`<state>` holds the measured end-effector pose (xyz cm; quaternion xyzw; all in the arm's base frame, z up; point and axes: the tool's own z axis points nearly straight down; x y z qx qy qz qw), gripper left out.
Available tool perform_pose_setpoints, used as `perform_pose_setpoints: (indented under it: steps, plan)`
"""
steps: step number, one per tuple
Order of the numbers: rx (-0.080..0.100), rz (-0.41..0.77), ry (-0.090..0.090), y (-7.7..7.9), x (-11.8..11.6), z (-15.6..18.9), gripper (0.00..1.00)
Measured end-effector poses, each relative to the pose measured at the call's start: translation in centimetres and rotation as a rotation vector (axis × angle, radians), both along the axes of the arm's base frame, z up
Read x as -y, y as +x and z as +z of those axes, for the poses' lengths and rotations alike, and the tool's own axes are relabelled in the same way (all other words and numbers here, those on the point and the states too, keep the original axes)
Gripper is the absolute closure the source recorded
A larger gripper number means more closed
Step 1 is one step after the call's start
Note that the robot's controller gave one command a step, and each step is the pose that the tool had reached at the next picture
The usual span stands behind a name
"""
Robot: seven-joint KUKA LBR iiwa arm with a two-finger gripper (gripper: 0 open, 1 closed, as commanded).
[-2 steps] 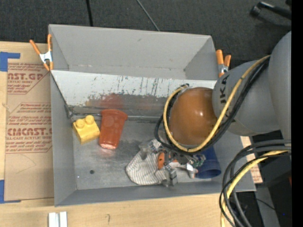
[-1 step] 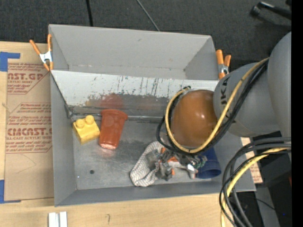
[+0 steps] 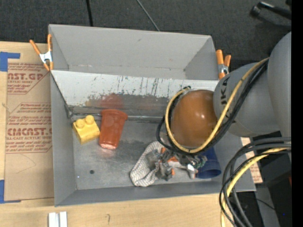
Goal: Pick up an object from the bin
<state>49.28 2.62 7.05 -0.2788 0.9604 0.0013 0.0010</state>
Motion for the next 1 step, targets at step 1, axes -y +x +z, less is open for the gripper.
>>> perform_pose_setpoints:
  steps: [1]
  plan:
    - [0.006,0.036,-0.002,-0.78,-0.93,17.16,1.00]
